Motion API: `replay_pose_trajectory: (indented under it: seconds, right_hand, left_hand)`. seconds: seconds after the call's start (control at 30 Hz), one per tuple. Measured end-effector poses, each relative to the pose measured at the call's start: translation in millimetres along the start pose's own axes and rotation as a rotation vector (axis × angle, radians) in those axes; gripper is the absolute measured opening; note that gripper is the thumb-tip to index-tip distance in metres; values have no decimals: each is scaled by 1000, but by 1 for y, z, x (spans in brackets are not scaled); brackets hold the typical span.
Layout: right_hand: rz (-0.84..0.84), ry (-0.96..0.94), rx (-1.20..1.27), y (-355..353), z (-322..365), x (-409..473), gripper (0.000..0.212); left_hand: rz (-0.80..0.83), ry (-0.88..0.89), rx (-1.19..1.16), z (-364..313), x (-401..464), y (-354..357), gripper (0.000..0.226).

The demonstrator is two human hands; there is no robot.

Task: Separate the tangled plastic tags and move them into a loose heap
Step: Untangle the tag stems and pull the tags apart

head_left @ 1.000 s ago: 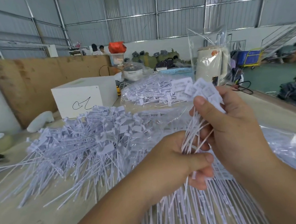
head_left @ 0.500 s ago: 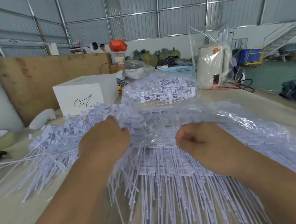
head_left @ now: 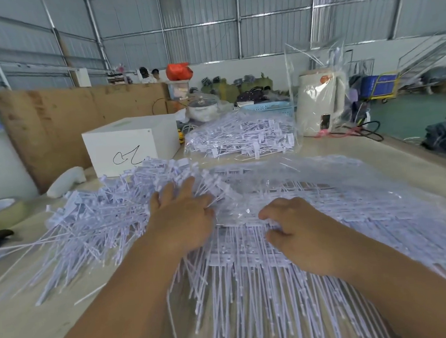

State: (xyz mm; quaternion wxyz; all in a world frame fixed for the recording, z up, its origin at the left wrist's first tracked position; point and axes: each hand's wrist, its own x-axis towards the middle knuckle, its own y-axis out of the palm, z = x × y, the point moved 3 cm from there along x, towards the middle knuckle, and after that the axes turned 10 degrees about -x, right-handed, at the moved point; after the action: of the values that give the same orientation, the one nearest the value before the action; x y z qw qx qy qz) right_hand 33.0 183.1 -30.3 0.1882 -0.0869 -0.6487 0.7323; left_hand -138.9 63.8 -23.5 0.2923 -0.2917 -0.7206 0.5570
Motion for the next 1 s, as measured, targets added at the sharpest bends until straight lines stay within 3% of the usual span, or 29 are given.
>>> replay_pose_trajectory:
  seconds: [0.1,0.23,0.4,0.57,0.67,0.77,0.9,1.0]
  right_hand:
    - [-22,27,-64,0,2,2,37]
    - [-142,48,-97,-9,4,0,36]
    - [-501,-70,-4,-40,11,-13,6]
    - [-574,-121,146,-62,2,-21,15]
    - [-542,-131,135,-67,-3,-23,14]
    - [-380,-127,147,-66,-7,-22,14]
    - [-113,-164,296,-59,-10,-24,13]
    - [-73,-193,351,-58,-6,-26,9]
  left_hand:
    - [-133,64,-48,-8,-3,-4,40]
    - [-439,344,-301,-33,-22,-21,43]
    - [-423,573,-597,-53,-40,-30,36]
    - [-379,443,-922,-47,-36,-29,14]
    - [-254,356,-1145,-43,-33,-30,16]
    - [-182,350,-1242,-43,-36,-36,17]
    - [-146,353,-1178,-46,-39,-36,25]
    - [-154,425,-1101,-49,-43,-36,27]
